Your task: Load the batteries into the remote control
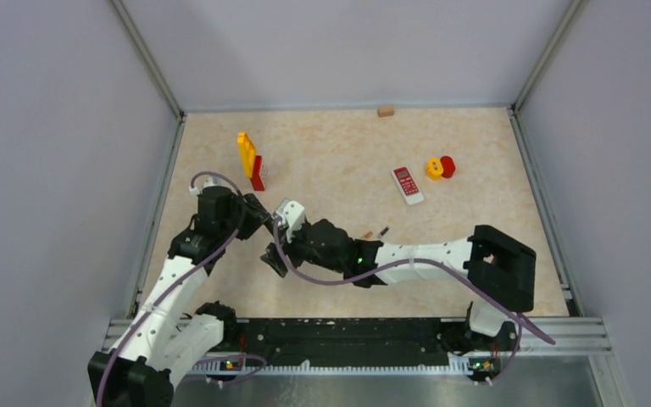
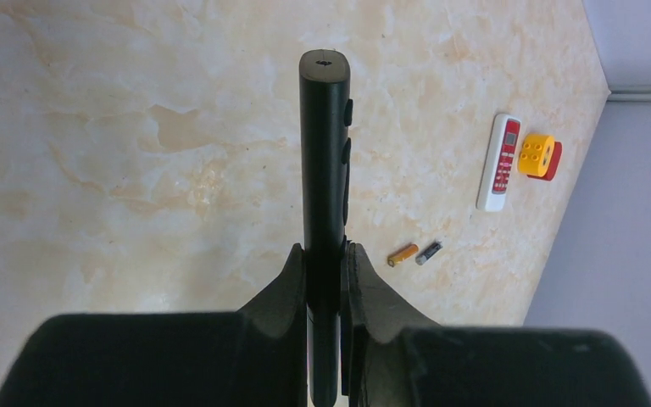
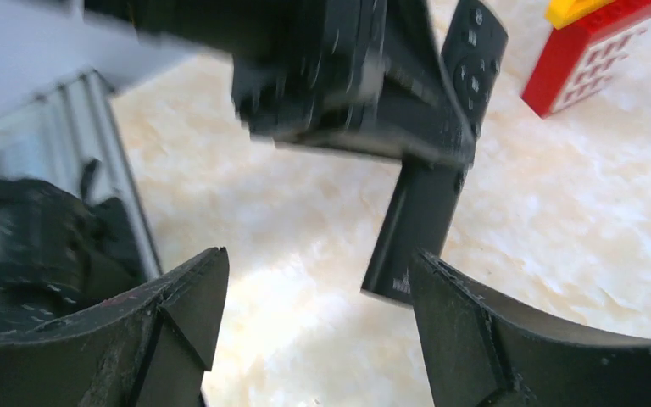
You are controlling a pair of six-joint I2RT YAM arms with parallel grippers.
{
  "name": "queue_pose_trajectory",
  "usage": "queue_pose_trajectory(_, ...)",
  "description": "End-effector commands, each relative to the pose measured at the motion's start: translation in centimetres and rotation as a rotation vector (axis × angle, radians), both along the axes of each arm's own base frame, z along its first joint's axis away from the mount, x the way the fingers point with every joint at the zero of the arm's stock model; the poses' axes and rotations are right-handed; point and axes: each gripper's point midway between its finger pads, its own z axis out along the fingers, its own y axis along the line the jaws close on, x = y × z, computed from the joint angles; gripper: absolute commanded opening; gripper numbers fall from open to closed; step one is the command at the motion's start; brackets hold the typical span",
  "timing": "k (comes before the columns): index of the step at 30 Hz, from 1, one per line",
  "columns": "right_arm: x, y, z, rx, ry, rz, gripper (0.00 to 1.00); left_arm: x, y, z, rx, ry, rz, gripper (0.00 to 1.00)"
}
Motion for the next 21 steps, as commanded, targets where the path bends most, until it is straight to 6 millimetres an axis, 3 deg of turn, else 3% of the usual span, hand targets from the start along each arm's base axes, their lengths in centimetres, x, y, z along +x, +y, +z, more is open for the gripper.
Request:
queue_pose_trajectory(1, 2.6, -2.6, 0.0, -0.108, -0.314, -0.212, 0.76, 0.3, 0.2, 2.2, -0.033, -0.011, 0.042, 0.00)
queue_pose_trajectory(8, 3.1, -2.7, 0.0, -0.185, -0.481, -0.326, 0.52, -0.1, -0.2, 2.6, -0.071, 0.004, 0.035, 0.00)
queue_pose_trajectory(17, 3.3, -1.2, -0.1, -0.222, -0.584, -0.342, 0.48, -0.3, -0.3, 2.4, -0.108, 0.016, 0.048, 0.00)
queue_pose_trajectory(21, 3.5, -0.7, 0.1, -0.220, -0.591, -0.354, 0.33, -0.4, -0.3, 2.2, -0.121, 0.021, 0.049, 0.00)
